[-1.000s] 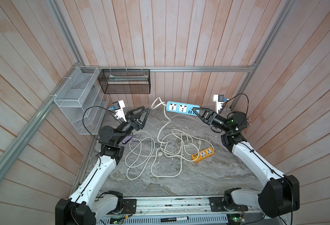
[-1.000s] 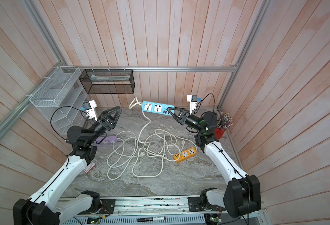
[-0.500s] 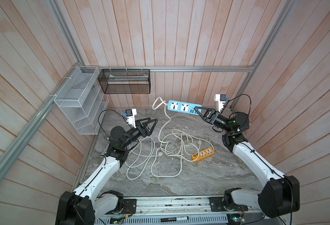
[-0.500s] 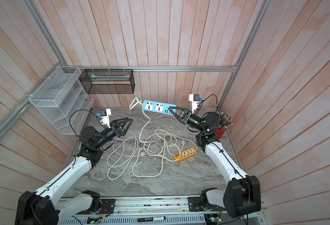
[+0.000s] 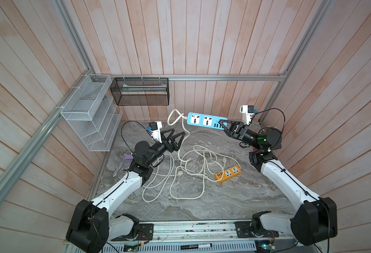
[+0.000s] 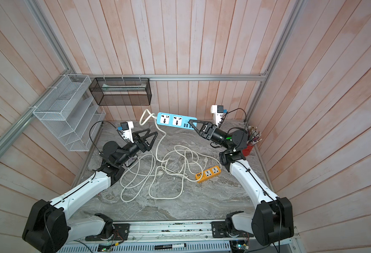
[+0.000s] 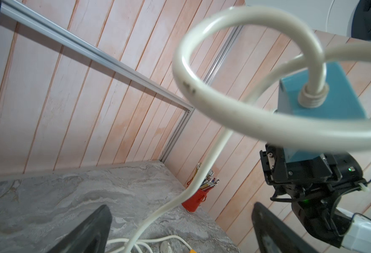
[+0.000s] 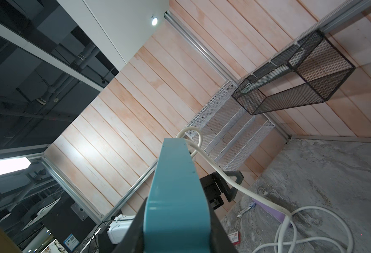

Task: Unwrap the cord wrapped around the power strip
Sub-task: Unwrap the power cord from the power strip.

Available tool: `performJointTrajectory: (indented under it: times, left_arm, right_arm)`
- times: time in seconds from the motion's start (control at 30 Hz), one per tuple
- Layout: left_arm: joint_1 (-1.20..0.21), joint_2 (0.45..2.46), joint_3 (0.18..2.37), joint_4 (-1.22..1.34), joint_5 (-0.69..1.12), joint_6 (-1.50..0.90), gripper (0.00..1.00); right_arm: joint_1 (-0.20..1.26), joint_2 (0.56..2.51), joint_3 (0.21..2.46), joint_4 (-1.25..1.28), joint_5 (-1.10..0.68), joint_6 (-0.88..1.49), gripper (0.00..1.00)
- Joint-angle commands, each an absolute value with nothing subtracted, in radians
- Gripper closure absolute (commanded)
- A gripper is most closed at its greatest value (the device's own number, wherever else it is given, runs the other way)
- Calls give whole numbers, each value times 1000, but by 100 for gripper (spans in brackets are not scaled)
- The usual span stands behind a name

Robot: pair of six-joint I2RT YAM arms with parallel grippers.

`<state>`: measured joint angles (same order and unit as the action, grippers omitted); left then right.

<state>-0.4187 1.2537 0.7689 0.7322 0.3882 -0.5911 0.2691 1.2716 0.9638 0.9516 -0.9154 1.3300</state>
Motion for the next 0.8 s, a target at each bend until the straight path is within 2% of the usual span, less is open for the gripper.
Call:
performJointTrajectory:
  times: [0.0, 0.1, 0.17, 0.23, 0.3, 0.33, 0.4, 0.6, 0.7, 0.73, 0.77]
  left_arm:
    - [-434, 1274, 797, 844, 355, -542, 0]
    - [-462, 1286, 807, 856, 345, -499, 0]
    - [-478, 1297, 809, 859, 335, -478, 6]
    - [-483, 1312, 809, 876, 336, -470, 21]
    - [-483, 1325, 807, 898, 330, -475, 44]
    - [-483, 1329, 807, 909, 329, -477, 50]
    - [-483, 1338, 811, 922, 322, -478, 53]
    - [-483, 1370, 852, 912, 317, -466, 83]
    - [-483, 1372, 858, 910, 313, -460, 85]
    - [-483, 1373, 859, 909, 313, -456, 82]
    - [-483, 1371, 860, 903, 312, -454, 76]
  right_arm:
    - [274, 1248, 950, 1054, -903, 1388, 100]
    - [276, 1270, 942, 1116, -900, 1461, 100]
    - [278, 1286, 946, 1159, -898, 1496, 100]
    - [280, 1293, 954, 1175, -897, 1511, 100]
    - [288, 1298, 963, 1178, -897, 1519, 100]
    - [290, 1301, 965, 1180, -896, 1524, 100]
    - [297, 1308, 959, 1196, -892, 1544, 100]
    - [304, 1330, 934, 1266, -888, 1607, 100]
    - [305, 1333, 926, 1269, -892, 1617, 100]
    - [305, 1333, 923, 1269, -891, 1618, 100]
    - [305, 1334, 921, 1269, -891, 1619, 100]
